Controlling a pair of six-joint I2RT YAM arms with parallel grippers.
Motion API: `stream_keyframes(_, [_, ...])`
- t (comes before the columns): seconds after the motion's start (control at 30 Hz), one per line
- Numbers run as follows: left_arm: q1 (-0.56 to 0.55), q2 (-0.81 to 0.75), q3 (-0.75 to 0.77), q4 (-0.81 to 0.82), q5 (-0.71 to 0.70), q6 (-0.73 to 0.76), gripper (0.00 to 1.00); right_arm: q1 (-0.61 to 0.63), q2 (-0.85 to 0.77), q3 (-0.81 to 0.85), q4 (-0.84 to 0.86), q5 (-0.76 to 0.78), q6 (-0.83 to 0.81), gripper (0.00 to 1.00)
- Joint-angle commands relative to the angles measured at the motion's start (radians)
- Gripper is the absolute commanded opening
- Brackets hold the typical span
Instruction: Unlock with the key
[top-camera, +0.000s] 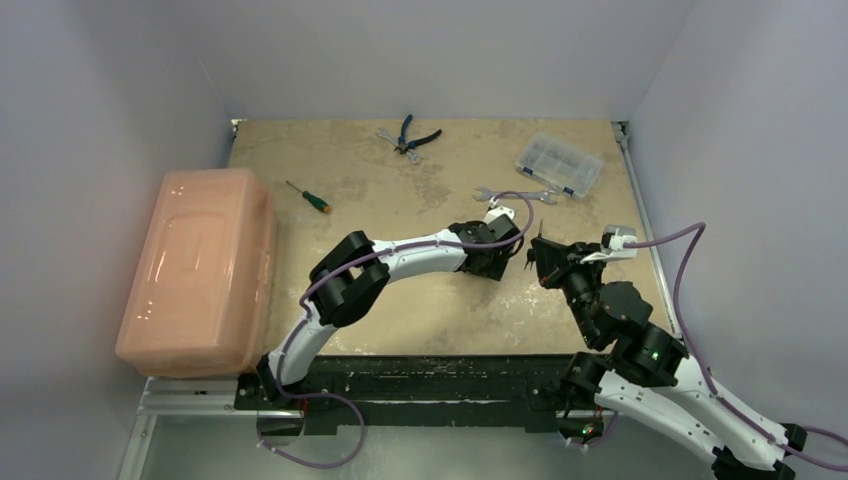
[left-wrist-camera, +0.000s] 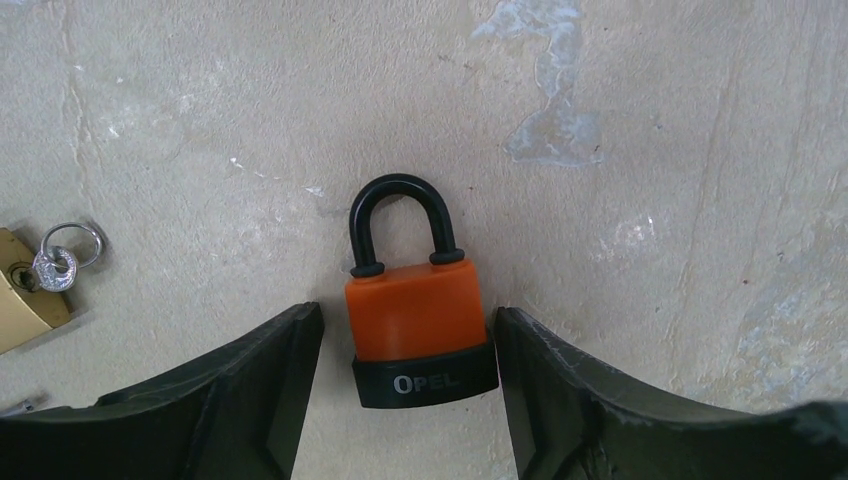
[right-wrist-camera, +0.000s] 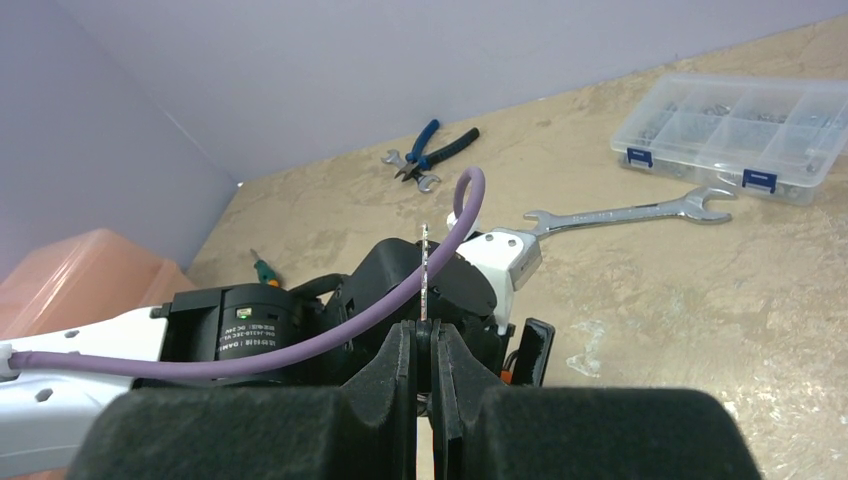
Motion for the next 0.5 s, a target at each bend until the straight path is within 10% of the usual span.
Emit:
stream_keyframes(0.0, [0.000, 0.020, 0.053, -0.016, -0.024, -0.038, 0.67, -0.003, 0.010, 0.027, 0.021, -0.007, 0.014, 0.00])
stream_keyframes(0.47, [-0.001, 0.063, 0.109, -0.092, -0.043, -0.124, 0.58, -0.003, 0.025, 0.025, 0.037, -0.014, 0.011, 0.00])
